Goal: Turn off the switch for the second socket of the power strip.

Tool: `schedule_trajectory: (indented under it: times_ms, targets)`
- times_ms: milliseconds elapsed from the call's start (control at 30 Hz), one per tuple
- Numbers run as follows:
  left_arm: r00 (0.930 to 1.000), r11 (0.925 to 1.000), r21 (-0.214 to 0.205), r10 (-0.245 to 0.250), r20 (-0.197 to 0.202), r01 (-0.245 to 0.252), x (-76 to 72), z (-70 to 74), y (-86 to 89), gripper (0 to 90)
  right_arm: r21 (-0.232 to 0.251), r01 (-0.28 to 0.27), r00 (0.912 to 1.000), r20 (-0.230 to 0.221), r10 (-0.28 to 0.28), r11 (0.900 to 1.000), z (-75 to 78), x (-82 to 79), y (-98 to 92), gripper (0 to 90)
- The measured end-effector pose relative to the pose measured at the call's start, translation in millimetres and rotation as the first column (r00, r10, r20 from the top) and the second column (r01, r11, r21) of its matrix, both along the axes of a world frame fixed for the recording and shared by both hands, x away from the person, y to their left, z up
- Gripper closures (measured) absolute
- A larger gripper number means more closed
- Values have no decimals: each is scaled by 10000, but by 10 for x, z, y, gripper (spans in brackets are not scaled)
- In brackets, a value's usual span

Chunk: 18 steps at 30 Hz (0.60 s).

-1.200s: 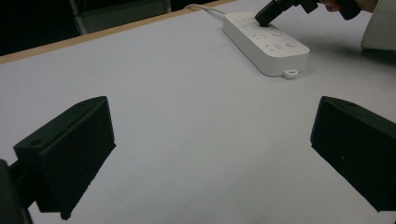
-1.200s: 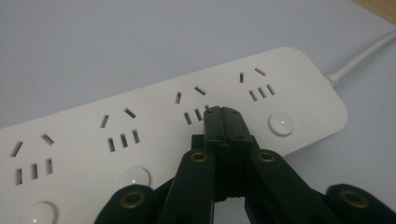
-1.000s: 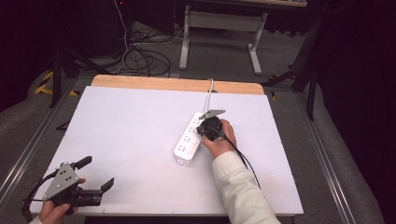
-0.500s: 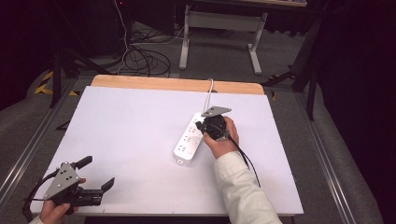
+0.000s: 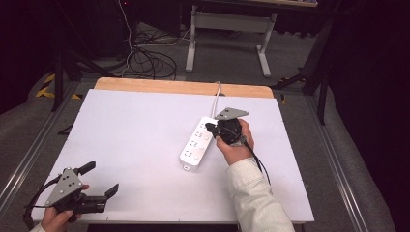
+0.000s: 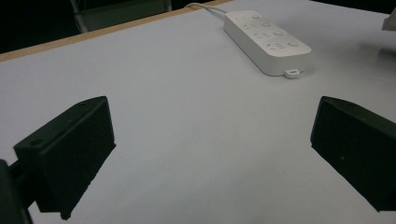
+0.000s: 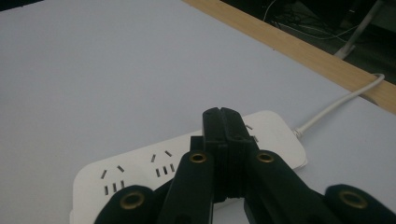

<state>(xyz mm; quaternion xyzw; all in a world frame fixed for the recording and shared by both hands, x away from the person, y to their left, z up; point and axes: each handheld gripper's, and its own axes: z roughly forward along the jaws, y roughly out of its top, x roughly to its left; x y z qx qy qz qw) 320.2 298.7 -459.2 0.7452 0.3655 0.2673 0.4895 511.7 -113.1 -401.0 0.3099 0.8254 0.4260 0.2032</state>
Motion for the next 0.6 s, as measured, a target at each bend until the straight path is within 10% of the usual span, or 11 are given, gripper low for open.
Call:
schedule_trajectory:
  times_ms: [433, 600]
  targets:
    - [10000, 10000, 62, 44, 30, -44, -2, 2, 3, 4, 376, -454, 9989, 166, 448, 9983, 99, -122, -51, 895]
    - [10000, 10000, 66, 58, 24, -58, -2, 1, 8, 4, 551, -650, 9971, 437, 627, 9964, 132, -161, -62, 599]
